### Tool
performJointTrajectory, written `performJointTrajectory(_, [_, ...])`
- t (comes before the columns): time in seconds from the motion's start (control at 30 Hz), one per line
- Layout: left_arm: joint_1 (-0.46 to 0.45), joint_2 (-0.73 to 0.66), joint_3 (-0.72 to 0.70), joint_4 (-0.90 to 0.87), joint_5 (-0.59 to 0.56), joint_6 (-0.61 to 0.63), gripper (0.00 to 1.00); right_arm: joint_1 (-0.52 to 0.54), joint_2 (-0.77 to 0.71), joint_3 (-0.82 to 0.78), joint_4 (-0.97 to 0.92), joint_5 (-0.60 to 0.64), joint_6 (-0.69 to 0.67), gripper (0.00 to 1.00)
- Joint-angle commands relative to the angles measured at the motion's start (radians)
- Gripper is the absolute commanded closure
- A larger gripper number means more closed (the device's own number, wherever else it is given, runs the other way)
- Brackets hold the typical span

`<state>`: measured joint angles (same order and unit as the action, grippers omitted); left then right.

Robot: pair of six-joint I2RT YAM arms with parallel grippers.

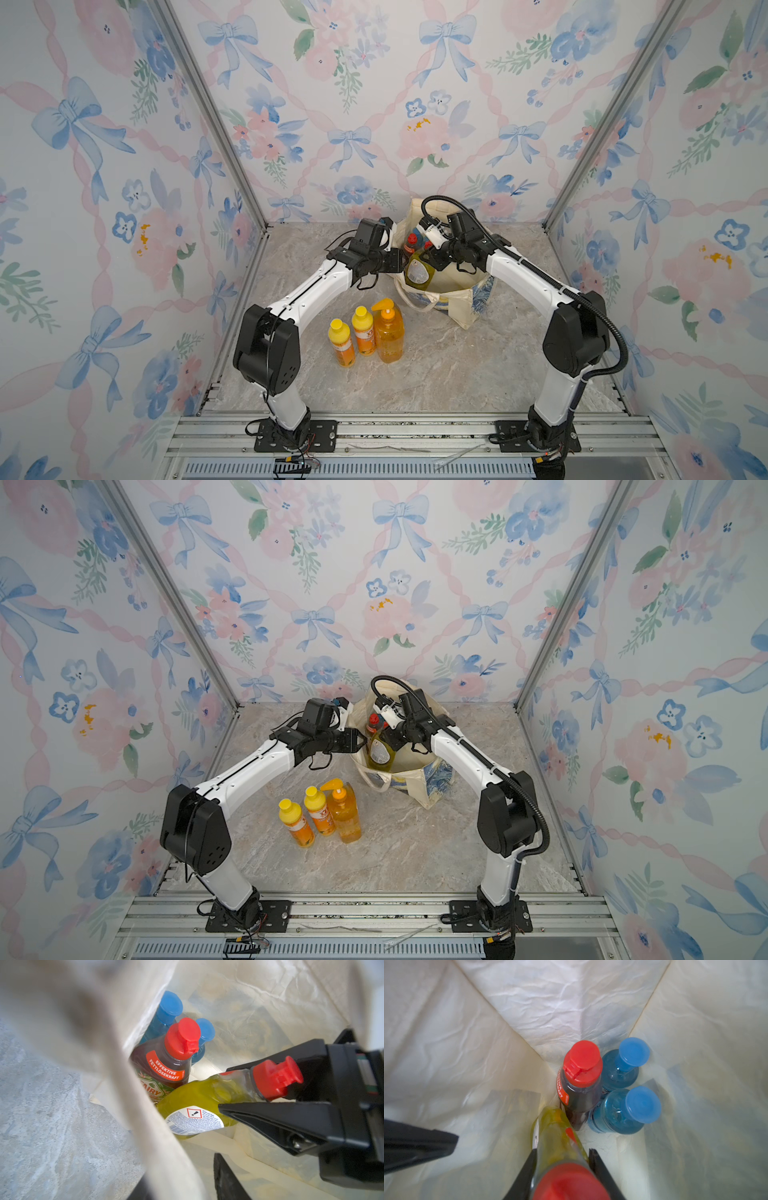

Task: Pack dish soap into the shopping bag
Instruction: Place the bottle of dish soap in the shopping bag.

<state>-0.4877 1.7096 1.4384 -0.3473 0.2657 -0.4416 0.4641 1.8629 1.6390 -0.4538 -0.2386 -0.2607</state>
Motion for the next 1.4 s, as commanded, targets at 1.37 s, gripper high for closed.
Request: performJointTrajectory(1.37, [0.023, 0.03, 0.11, -0.052, 0.026, 0.023, 0.86, 0.02, -0.132, -0.014, 0.017, 0.167, -0.232, 1.0])
